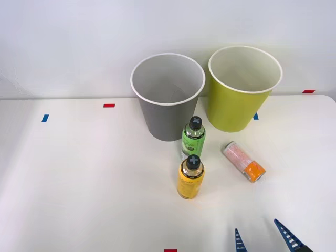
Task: Put cans in the gray bin, plastic bottles in the light green bin
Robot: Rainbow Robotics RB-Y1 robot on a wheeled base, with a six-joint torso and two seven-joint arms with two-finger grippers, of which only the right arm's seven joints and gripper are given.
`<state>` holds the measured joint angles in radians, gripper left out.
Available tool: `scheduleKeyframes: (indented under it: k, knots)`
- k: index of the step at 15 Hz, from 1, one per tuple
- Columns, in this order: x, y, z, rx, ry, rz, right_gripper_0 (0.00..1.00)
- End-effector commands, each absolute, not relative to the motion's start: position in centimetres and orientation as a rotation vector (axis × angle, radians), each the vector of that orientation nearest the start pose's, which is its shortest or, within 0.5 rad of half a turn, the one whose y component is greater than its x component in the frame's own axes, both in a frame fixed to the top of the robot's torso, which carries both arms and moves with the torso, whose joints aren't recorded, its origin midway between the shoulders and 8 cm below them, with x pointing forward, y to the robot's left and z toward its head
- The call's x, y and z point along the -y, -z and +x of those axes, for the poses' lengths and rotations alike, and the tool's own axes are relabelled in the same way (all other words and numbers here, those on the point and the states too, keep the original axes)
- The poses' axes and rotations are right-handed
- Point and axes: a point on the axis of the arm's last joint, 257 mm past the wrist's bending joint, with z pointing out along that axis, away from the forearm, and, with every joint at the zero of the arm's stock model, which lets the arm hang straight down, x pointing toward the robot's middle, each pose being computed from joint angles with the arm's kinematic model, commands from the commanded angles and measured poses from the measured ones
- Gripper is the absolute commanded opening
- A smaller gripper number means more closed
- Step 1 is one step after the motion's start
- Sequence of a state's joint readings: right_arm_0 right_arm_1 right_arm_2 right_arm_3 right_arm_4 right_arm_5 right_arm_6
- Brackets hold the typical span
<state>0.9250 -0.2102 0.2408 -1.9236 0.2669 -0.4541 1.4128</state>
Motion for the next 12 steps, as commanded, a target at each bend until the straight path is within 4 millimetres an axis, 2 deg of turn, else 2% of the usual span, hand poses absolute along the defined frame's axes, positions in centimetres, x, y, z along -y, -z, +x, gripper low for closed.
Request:
scheduleKeyframes:
  k: [1,12]
  knots:
    - [20.97,30.8,25.33,-1.684,-0.001,-0.243,0.93]
    - [20.97,30.8,25.33,-1.684,-0.001,-0.243,0.93]
